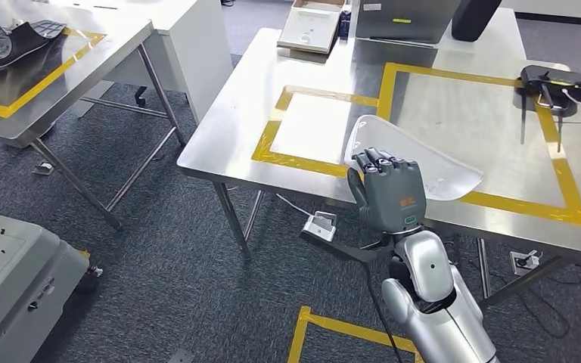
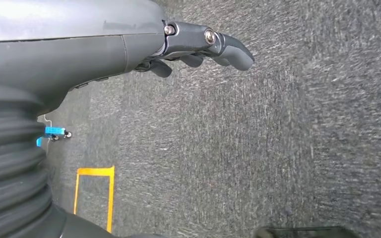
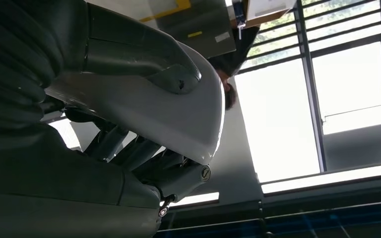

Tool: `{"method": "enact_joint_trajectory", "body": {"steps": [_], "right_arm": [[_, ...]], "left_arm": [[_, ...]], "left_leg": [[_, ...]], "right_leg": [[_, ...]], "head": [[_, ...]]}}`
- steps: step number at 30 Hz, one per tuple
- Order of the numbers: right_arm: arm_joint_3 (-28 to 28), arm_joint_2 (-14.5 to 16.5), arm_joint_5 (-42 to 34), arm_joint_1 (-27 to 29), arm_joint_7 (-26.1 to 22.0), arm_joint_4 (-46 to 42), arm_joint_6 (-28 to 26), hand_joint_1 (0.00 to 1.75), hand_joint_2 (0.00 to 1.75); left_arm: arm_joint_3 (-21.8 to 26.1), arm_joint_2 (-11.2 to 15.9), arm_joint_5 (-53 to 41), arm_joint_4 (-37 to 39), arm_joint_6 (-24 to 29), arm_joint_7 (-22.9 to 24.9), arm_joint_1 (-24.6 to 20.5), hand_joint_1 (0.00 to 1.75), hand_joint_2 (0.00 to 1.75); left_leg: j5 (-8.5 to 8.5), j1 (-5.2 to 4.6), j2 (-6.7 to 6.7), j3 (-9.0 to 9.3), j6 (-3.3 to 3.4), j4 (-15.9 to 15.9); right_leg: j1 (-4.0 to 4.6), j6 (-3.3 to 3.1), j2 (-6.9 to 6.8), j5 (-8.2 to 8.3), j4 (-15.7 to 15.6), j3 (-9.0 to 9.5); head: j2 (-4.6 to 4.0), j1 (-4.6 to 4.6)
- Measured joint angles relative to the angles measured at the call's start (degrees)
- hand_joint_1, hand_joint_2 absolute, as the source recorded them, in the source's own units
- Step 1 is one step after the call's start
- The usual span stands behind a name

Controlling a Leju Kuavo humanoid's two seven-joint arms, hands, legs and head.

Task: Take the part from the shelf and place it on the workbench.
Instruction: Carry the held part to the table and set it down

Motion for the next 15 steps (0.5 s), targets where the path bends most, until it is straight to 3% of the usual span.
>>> {"method": "enact_joint_trajectory", "body": {"steps": [2,3,5,8,10,13,14,15], "right_arm": [[0.0,0.0,-0.1,-0.1,0.0,0.2,0.1,1.68,1.75],[0.0,0.0,-0.2,-0.1,0.0,0.2,0.2,1.68,1.75],[0.0,0.1,-0.5,-0.5,-0.1,0.5,0.7,1.68,1.75],[0.1,0.6,-1.0,-1.4,-0.5,1.9,1.6,1.68,1.75],[0.2,1.2,-1.1,-2.8,-0.6,4.0,2.2,1.68,1.75],[0.6,2.7,-1.1,-6.3,-0.3,9.9,3.4,1.68,1.75],[0.7,3.5,-1.1,-7.8,0.0,12.5,3.9,1.68,1.75],[0.8,4.3,-1.2,-9.5,0.3,15.2,4.3,1.68,1.75]], "left_arm": [[0.0,0.1,-0.1,0.0,-0.1,0.1,0.0,0.00,1.75],[0.0,0.1,-0.2,0.0,-0.2,0.1,-0.1,0.00,1.75],[0.0,0.1,-0.4,0.0,-0.4,0.2,-0.2,0.00,1.75],[0.0,0.0,-1.0,0.0,-0.6,0.5,-0.2,0.00,1.75],[0.0,0.0,-1.6,0.0,-0.9,0.6,-0.5,0.00,1.75],[-0.1,-0.2,-2.6,0.0,-1.4,0.9,-1.0,0.00,1.75],[-0.1,-0.3,-2.9,0.0,-1.6,1.0,-1.1,0.00,1.75],[-0.2,-0.3,-3.2,0.0,-1.8,1.2,-1.3,0.00,1.75]], "left_leg": [[5.30,0.08,0.03,2.04,-0.01,-7.3],[6.72,0.04,0.06,3.04,0.22,-10.6],[7.47,-0.11,0.09,3.98,1.12,-13.3],[7.36,-0.04,0.01,4.76,2.45,-13.6],[7.16,0.12,-0.03,5.46,2.98,-13.8],[6.53,0.11,-0.03,6.06,3.33,-13.8],[6.25,0.10,-0.03,6.34,3.32,-13.8],[5.95,0.10,-0.04,6.69,3.26,-13.8]], "right_leg": [[-0.11,0.39,0.03,-1.11,0.1,1.24],[-0.11,0.65,0.03,-1.60,0.2,1.69],[0.02,1.29,0.04,-2.25,0.4,1.93],[0.11,2.09,0.02,-2.52,1.5,1.83],[-0.04,2.62,-0.08,-3.31,6.0,-0.78],[-0.21,3.23,-0.14,-6.71,15.9,-7.98],[-0.22,3.22,-0.14,-6.89,16.8,-9.44],[-0.21,3.11,-0.14,-5.75,15.8,-9.91]], "head": [[0.00,0.02],[0.00,0.01],[0.00,0.04],[0.00,0.12],[0.00,0.28],[0.00,0.45],[0.00,0.47],[0.00,0.48]]}}
